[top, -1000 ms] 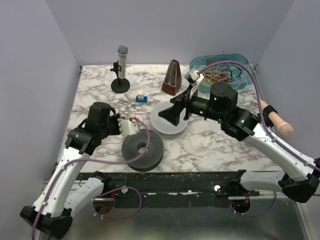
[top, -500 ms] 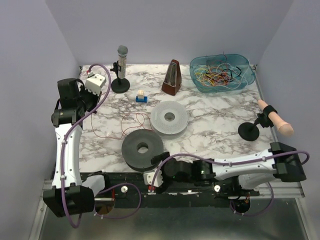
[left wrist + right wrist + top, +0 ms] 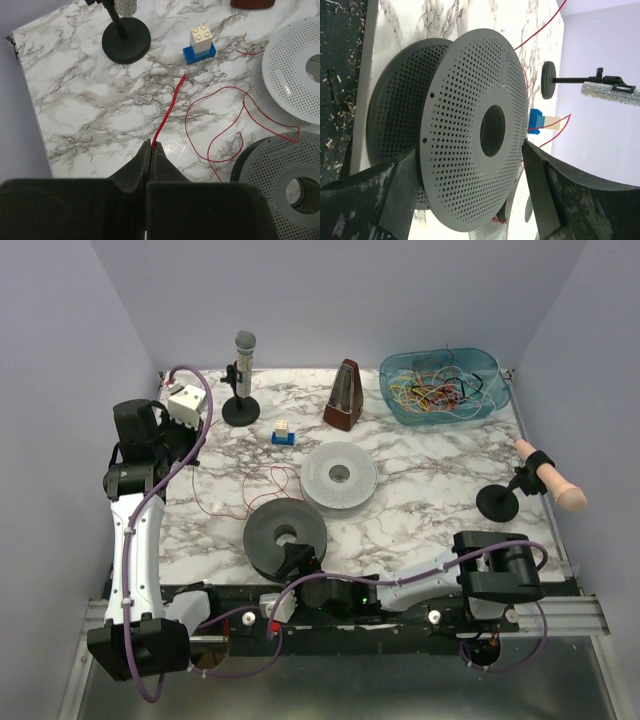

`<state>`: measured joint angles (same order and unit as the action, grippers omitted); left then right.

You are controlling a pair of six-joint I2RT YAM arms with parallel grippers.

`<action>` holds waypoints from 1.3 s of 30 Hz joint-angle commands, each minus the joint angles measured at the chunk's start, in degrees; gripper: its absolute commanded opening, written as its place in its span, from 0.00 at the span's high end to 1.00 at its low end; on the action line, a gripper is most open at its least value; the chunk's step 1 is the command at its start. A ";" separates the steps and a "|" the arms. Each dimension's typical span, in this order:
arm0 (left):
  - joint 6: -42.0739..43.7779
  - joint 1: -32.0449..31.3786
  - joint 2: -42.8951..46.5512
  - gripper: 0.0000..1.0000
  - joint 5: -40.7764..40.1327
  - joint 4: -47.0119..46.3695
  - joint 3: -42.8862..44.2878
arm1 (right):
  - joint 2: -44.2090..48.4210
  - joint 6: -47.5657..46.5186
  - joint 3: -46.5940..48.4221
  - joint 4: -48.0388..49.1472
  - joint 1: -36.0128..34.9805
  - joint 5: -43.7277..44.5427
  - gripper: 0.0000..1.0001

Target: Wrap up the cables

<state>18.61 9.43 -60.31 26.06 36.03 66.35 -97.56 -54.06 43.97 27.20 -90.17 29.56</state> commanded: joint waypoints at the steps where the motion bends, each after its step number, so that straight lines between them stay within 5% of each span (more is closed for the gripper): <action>1: -1.21 0.50 -0.77 1.00 4.43 -0.88 2.91 | -4.65 -5.44 0.42 8.65 -0.44 4.36 0.24; 7: -0.95 0.50 -0.94 1.00 5.05 0.00 4.23 | -5.10 -3.78 0.07 9.63 -0.44 4.98 0.69; 10: -0.51 0.50 -0.86 1.00 6.63 0.97 4.67 | -1.51 0.08 2.52 6.13 -0.44 5.33 0.99; 16: 3.18 0.33 -0.94 1.00 12.33 4.48 7.82 | 12.63 23.52 11.57 -18.54 4.72 -10.53 0.99; 22: 6.70 0.32 -2.17 1.00 16.73 6.85 13.80 | 21.26 37.44 13.07 -30.35 19.66 -42.26 0.99; 25: 9.33 -0.90 -2.79 1.00 18.49 11.06 17.05 | 22.93 38.51 10.71 -30.63 24.68 -46.78 0.99; 32: 18.11 -21.44 0.98 1.00 10.95 25.04 9.18 | 24.96 40.97 4.11 -20.53 37.07 -60.48 0.99; 39: 9.71 -36.57 3.01 1.00 1.36 20.23 -4.02 | 23.91 37.37 2.53 -18.32 40.95 -67.35 0.99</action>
<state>32.84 -21.61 -57.30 33.91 56.71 66.61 -74.08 -15.27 47.00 5.32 -49.65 -30.81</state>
